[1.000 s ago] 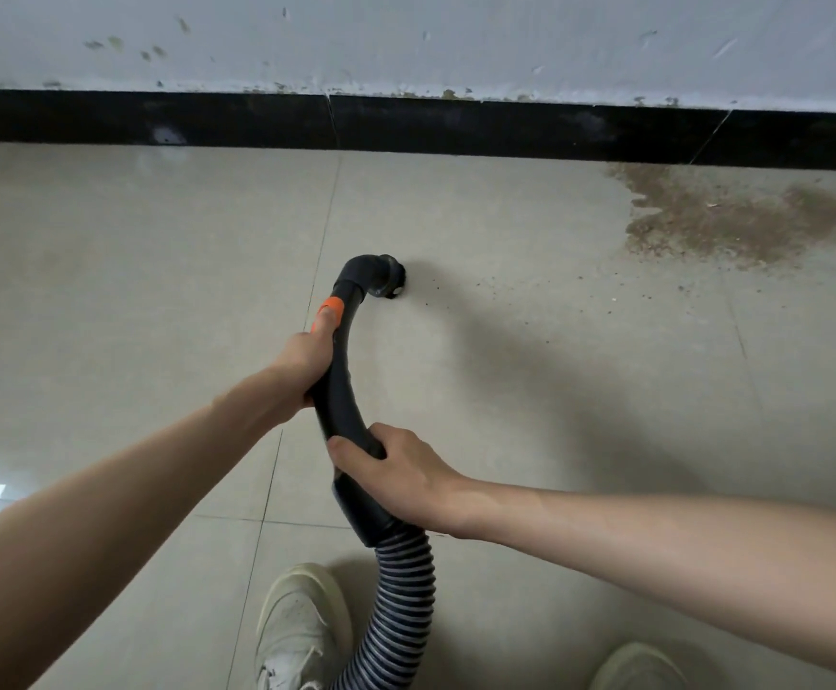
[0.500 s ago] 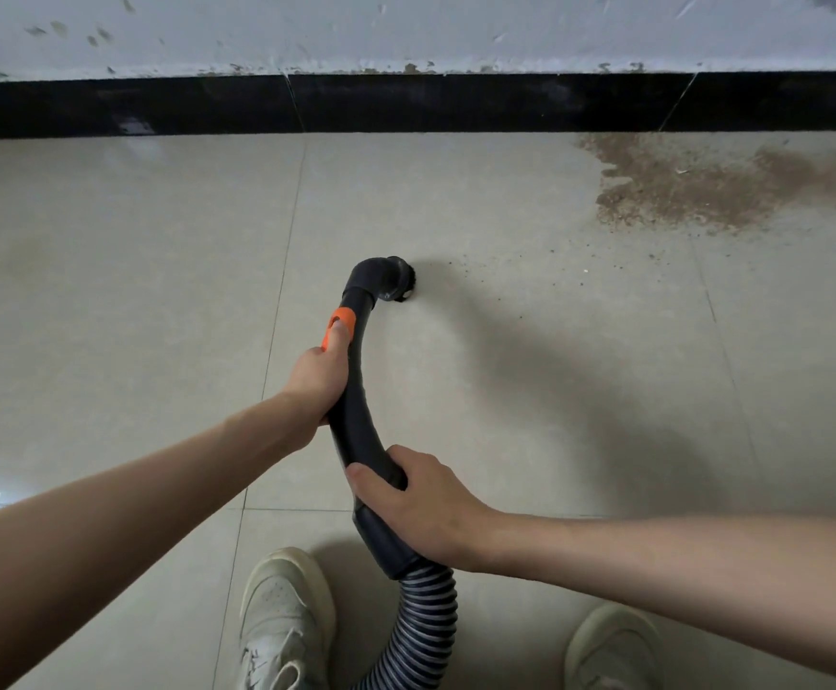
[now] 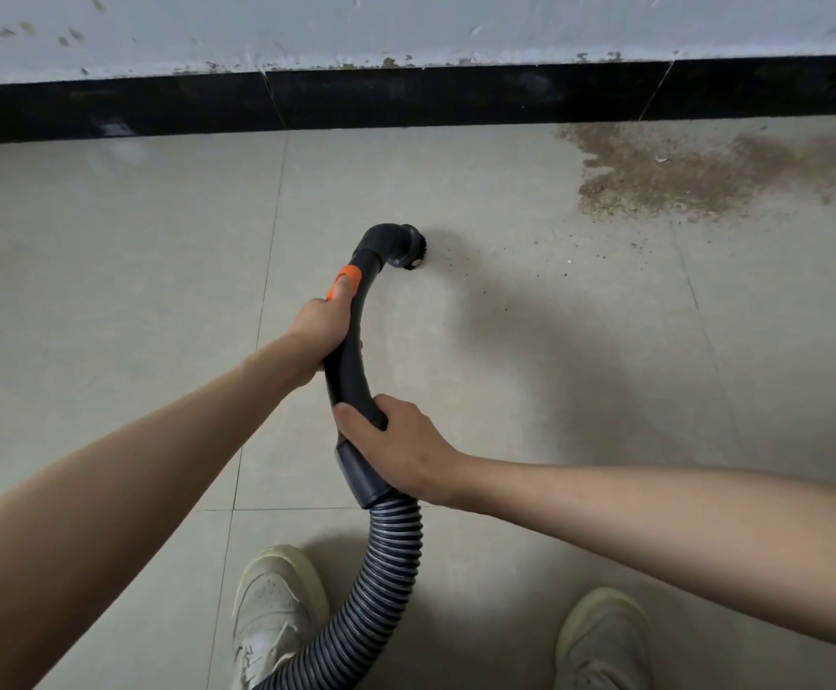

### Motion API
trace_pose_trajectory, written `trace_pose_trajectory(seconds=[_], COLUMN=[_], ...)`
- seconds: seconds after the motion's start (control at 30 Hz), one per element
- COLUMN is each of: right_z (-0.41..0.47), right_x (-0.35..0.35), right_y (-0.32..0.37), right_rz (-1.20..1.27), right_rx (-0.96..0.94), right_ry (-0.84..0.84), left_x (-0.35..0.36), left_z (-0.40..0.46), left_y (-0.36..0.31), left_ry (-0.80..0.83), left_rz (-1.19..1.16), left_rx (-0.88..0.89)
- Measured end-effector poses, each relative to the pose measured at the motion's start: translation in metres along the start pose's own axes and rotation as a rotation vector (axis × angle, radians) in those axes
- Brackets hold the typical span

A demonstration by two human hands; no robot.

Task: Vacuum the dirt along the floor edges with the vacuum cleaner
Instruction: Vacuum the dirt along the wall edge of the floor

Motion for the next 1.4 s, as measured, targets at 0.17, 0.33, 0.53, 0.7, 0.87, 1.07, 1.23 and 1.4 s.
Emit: trace_pose_trajectory(seconds=[0.17, 0.33, 0.53, 0.7, 0.87, 1.07, 1.23, 1.4], right_z=[-0.008, -0.019, -0.021, -0.017, -0.019, -0.018, -0.015, -0.004], right_x=[-0.007, -0.018, -0.032, -0.055, -0.081, -0.104, -0.110, -0.100], right_y=[-0.006, -0.017, -0.020, -0.022, -0.034, -0.039, -0.036, -0.021], right_rz=[0.020, 0.081, 0.082, 0.085, 0.110, 0.097, 0.068, 0.101], right_rx=[-0.009, -0.002, -0.008, -0.007, 0.013, 0.019, 0.022, 0.014], right_ry=[-0.029, -0.050, -0.068, -0.121, -0.185, -0.241, -0.258, -0.168], left_x=[0.013, 0.031, 0.047, 0.068, 0.098, 0.125, 0.130, 0.104], left_z=[-0.004, -0.003, -0.002, 0.000, -0.002, 0.001, 0.006, 0.018], left_y=[-0.007, -0.009, -0.018, -0.042, -0.063, -0.083, -0.088, -0.084], left_ry=[0.030, 0.018, 0.013, 0.038, 0.068, 0.087, 0.108, 0.099], left_rz=[0.025, 0.118, 0.158, 0.134, 0.193, 0.209, 0.214, 0.195], left_rx=[0.033, 0.051, 0.045, 0.072, 0.115, 0.146, 0.164, 0.164])
Point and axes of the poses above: each hand's wrist, its own z-axis towards the middle knuckle, its own x-axis out of the palm, y = z × x, the point moved 1 cm from there along z, towards the middle knuckle, and after that the axes turned 10 degrees about z, right-handed, at the moved point
